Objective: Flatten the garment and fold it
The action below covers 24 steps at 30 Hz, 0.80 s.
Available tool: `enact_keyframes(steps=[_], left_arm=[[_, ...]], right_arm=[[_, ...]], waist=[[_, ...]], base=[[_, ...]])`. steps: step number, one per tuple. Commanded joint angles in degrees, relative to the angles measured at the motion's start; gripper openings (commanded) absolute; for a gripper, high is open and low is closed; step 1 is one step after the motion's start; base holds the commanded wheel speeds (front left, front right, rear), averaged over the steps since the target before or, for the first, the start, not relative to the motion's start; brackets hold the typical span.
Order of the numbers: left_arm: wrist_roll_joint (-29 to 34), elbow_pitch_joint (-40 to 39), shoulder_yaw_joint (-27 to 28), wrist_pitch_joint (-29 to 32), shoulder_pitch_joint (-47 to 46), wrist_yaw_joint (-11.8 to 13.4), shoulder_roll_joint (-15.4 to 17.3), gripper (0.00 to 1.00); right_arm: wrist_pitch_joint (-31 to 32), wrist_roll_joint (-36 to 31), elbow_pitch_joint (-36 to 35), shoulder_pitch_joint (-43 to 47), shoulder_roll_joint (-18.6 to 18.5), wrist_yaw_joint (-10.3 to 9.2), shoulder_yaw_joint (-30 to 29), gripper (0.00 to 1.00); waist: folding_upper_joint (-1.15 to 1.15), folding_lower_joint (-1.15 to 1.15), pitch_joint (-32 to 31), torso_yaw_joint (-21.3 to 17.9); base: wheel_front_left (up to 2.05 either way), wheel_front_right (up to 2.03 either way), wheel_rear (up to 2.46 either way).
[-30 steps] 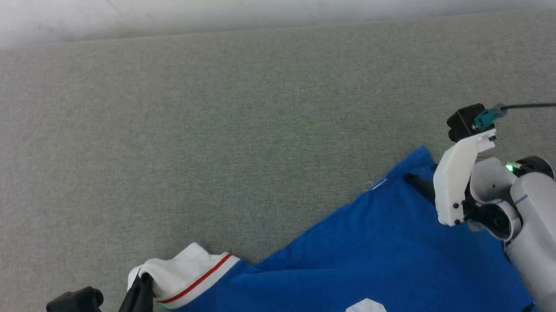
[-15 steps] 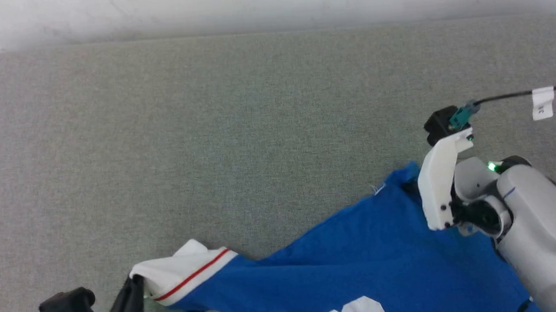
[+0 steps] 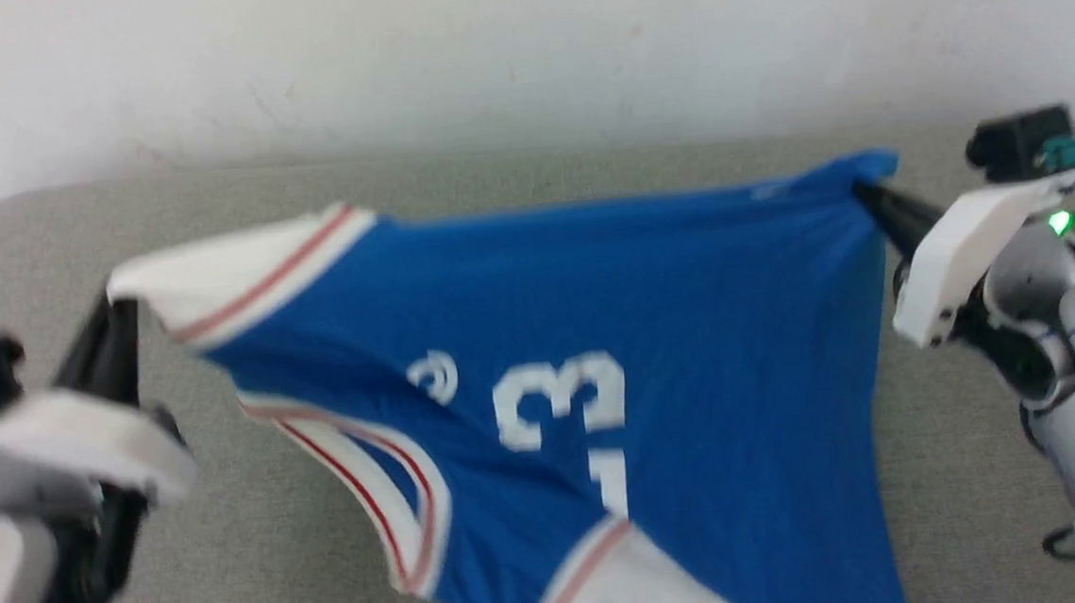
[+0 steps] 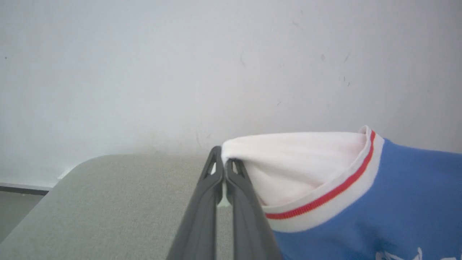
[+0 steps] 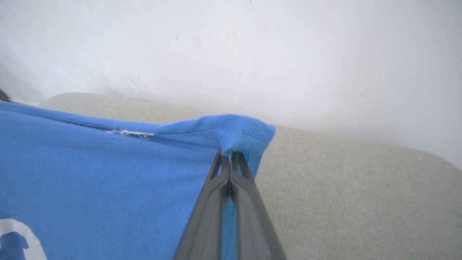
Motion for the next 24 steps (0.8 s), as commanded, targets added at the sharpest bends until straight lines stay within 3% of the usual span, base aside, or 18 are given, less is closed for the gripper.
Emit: enact_keyframes(steps=[1,11,18,24], left_arm=[[0.7,2.3,0.0,0.4,-5.4,-1.2,0.6,0.00],[6.2,26.1,-3.8,-1.5,-40.2,-9.7,-2.2,0.00],[10.1,38.4,-3.5,-6.9,-61.5,-13.3,-1.5,0.00],[12.3,45.2,-4.5,-9.6,-73.4,-15.5,-2.0,0.00]], right_arm=[[-1.2,-1.1,-0.2,-2.3,0.2,-0.13,-1.8,0.00],[-5.4,-7.2,4.9,-22.9,2.3,-0.13,-6.8,0.00],[-10.2,-9.8,9.7,-40.3,3.1,-0.13,-6.4,0.00],[-15.0,-9.7,14.2,-50.5,3.5,-0.13,-5.4,0.00]], waist=[[0.00,0.00,-1.4,-0.6],[0.00,0.00,6.0,-3.5],[0.00,0.00,14.9,-6.1],[0.00,0.00,21.7,-6.6]], base=[[0.00,0.00,0.00],[0.00,0.00,0.00],[0.00,0.00,0.00],[0.00,0.00,0.00]])
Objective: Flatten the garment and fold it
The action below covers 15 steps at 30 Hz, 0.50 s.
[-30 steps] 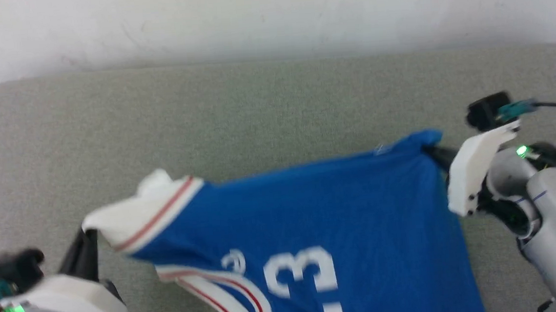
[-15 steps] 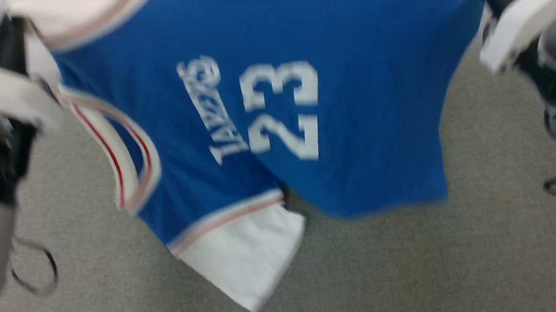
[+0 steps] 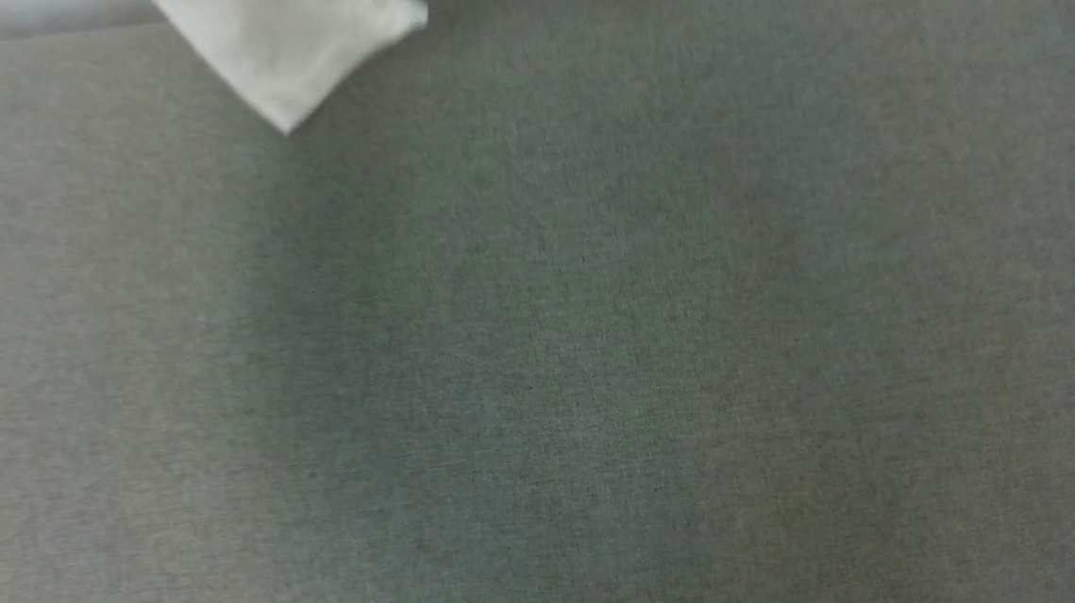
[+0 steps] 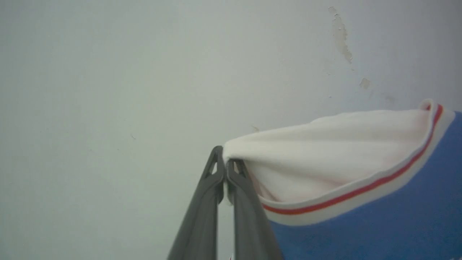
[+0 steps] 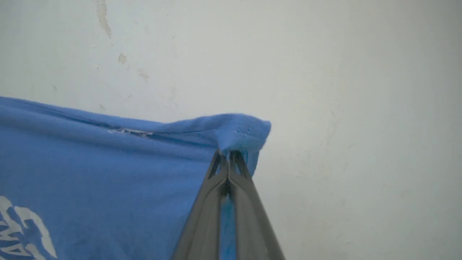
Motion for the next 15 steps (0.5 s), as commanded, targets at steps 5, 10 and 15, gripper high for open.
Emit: enact_keyframes(steps=[5,10,15], left_arm=[[1.0,7.1,-1.1,-1.7,-5.6,-1.9,-1.2,0.00],[0.5,13.0,-1.5,-3.8,-6.2,-3.4,-3.1,0.00],[-0.5,18.1,-1.5,-5.3,-4.0,-5.0,-4.9,0.00]], right_arm=[[-5.1,0.0,6.4,-5.1,0.0,-0.20,1.9,0.00],[-8.9,1.6,11.7,-6.4,1.0,-0.20,5.2,0.00],[-10.9,4.4,16.2,-4.5,1.5,-0.20,9.8,0.00]], waist=[[0.00,-0.02,11.2,-1.7],[0.00,-0.02,13.4,-1.3],[0.00,-0.02,12.3,-0.8]], base=[[0.00,0.00,0.00],[0.00,0.00,0.00],[0.00,0.00,0.00]])
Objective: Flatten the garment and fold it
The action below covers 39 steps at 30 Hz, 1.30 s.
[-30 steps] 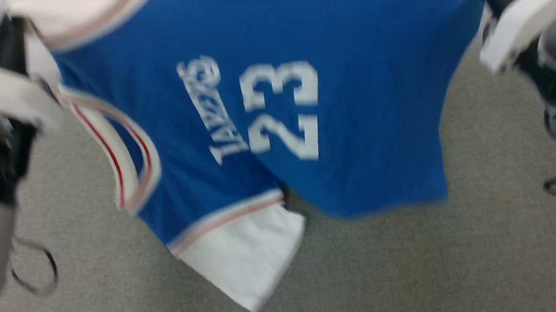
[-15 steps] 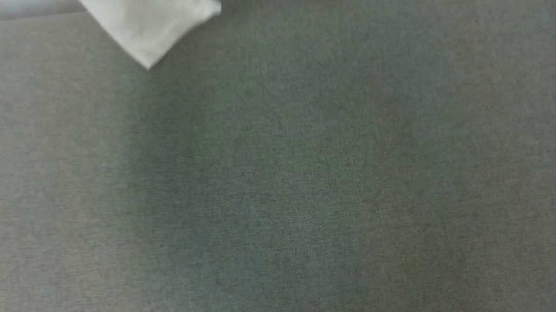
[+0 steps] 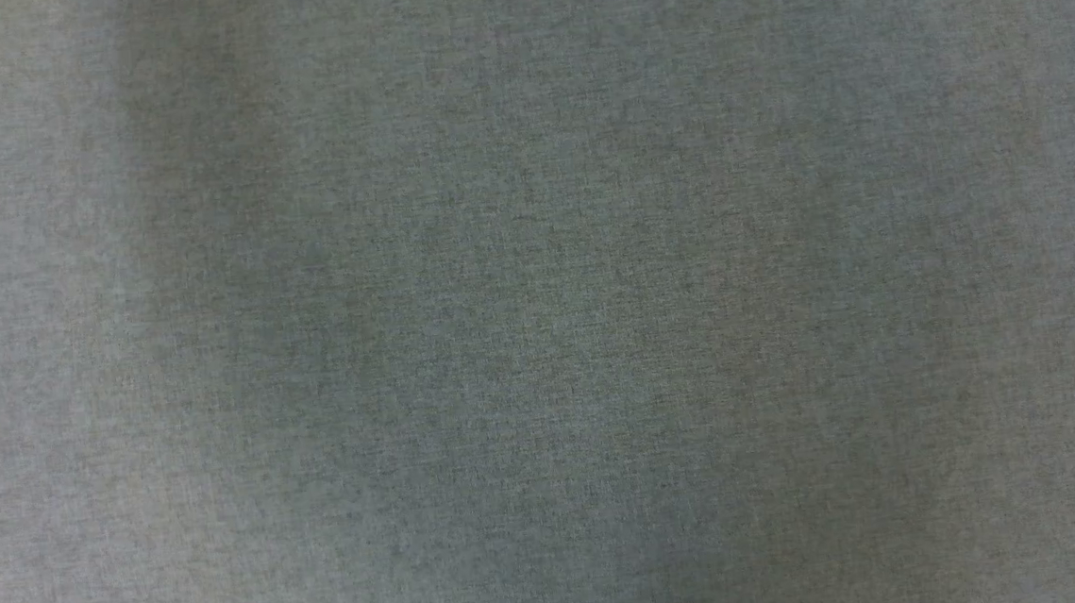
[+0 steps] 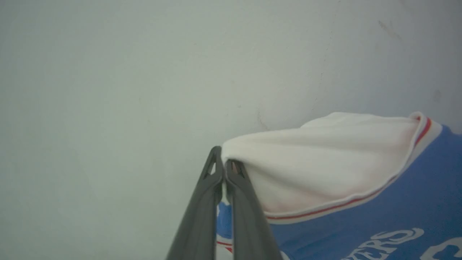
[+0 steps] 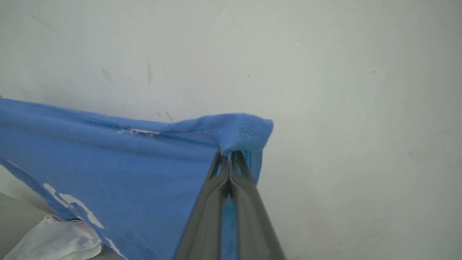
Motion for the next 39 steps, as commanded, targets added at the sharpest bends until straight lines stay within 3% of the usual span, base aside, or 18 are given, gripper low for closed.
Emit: enact_keyframes(steps=[1,6,11,17,22,27,32,39], left_arm=[[-0.4,1.7,0.0,-0.7,2.1,-0.7,-0.4,0.00],[-2.2,3.8,0.4,-1.2,9.7,-1.9,-3.6,0.00],[-4.5,4.3,1.6,-1.4,22.4,-2.4,-6.6,0.00],[-5.5,1.1,2.8,-1.4,37.6,-2.2,-7.8,0.00],[-6.7,-6.8,3.3,-1.4,54.6,-0.8,-8.6,0.00],[-7.7,-19.9,3.3,1.4,70.0,3.5,-7.2,0.00],[-8.9,-39.1,4.3,7.8,85.1,11.1,-4.2,0.00],[-10.0,-62.4,4.8,17.2,100.7,20.7,-0.9,0.00]], right_arm=[[-1.0,1.7,1.4,1.8,-0.1,-0.14,1.6,0.00],[-2.8,5.4,2.3,9.3,-0.9,-0.14,7.8,0.00],[-3.4,12.1,-1.2,21.8,-3.4,-0.14,14.1,0.00],[-3.9,16.5,-7.2,35.3,-5.9,-0.14,19.9,0.00],[-4.1,19.4,-14.4,47.1,-8.8,-0.14,22.6,0.00],[-4.5,19.4,-21.7,57.4,-12.7,-0.14,20.6,0.00],[-3.9,17.4,-29.4,69.2,-15.7,-0.14,14.7,0.00],[-2.7,13.8,-41.8,86.6,-15.6,-0.14,3.4,0.00]], waist=[[0.00,-0.02,-1.0,0.3],[0.00,-0.02,-6.3,1.8],[0.00,-0.02,-13.8,3.2],[0.00,-0.02,-21.6,4.0],[0.00,-0.02,-27.7,4.3],[0.00,-0.02,-31.0,4.9],[0.00,-0.02,-32.0,5.5],[0.00,-0.02,-32.2,6.2]], base=[[0.00,0.00,0.00],[0.00,0.00,0.00],[0.00,0.00,0.00],[0.00,0.00,0.00],[0.00,0.00,0.00],[0.00,0.00,0.00],[0.00,0.00,0.00],[0.00,0.00,0.00]])
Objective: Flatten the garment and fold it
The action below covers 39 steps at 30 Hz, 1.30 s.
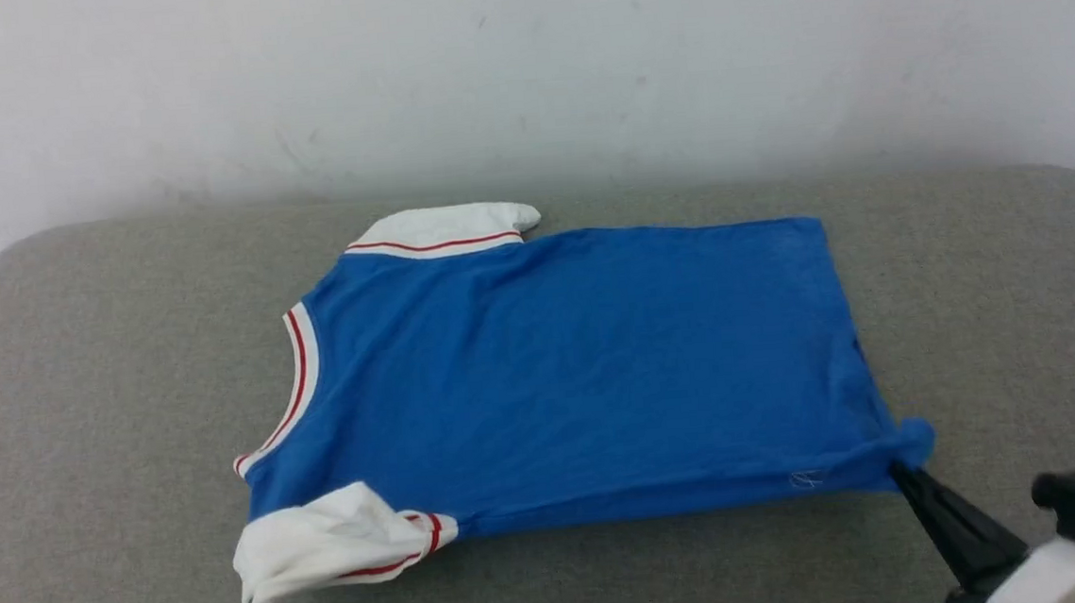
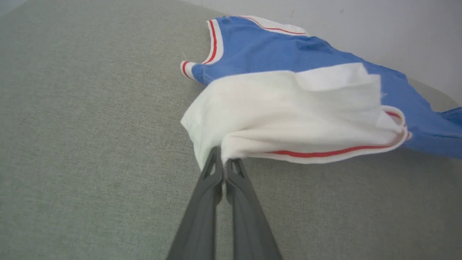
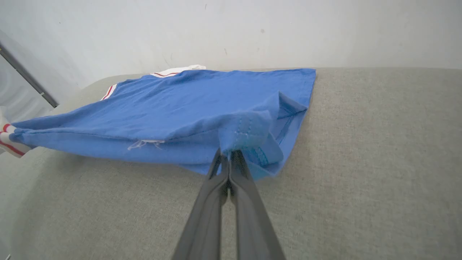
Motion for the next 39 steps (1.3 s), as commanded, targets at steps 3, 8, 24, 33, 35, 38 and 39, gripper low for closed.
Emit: enact_keyframes(steps=[3,8,24,33,35,38,39], left_arm=[[-0.5,-6.2,1.1,2.5,4.4,3.2,1.7,0.00],[-0.7,-12.0,2.7,3.6,5.9,5.3,2.7,0.00],[-1.3,12.0,-1.3,1.6,-22.1,-7.9,-0.2,0.00],[-0.5,27.2,-2.2,-5.5,-31.1,-12.3,-4.3,0.00],[-0.7,30.5,-2.8,-5.9,-32.1,-12.9,-5.5,0.00],[-1.5,34.8,-3.4,-5.7,-33.1,-14.0,-6.8,0.26],[-1.5,35.9,-3.5,-5.8,-33.4,-14.3,-7.0,0.47]], right_arm=[[1.8,-1.3,-5.0,7.9,0.9,-0.05,-4.7,0.00],[5.1,-4.5,-10.5,14.1,4.9,-0.05,-12.1,0.00],[17.8,-21.8,-5.9,-0.9,18.1,-0.05,-17.1,0.00],[13.2,-23.2,6.5,-8.8,20.2,-0.05,-17.7,0.00],[12.0,-23.5,9.5,-10.1,20.5,-0.05,-17.5,0.02],[9.8,-23.9,13.3,-11.8,21.0,-0.05,-16.5,0.90],[9.1,-23.9,14.3,-12.2,21.1,-0.05,-16.1,1.00]], waist=[[0.00,0.01,0.2,0.6],[0.00,0.01,1.2,0.3],[0.00,0.01,6.7,-2.0],[0.00,0.01,9.4,-2.4],[0.00,0.01,9.7,-2.3],[0.00,0.01,10.0,-2.4],[0.00,0.01,10.0,-2.4]], base=[[0.00,0.00,0.00],[0.00,0.00,0.00],[0.00,0.00,0.00],[0.00,0.00,0.00],[0.00,0.00,0.00],[0.00,0.00,0.00],[0.00,0.00,0.00]])
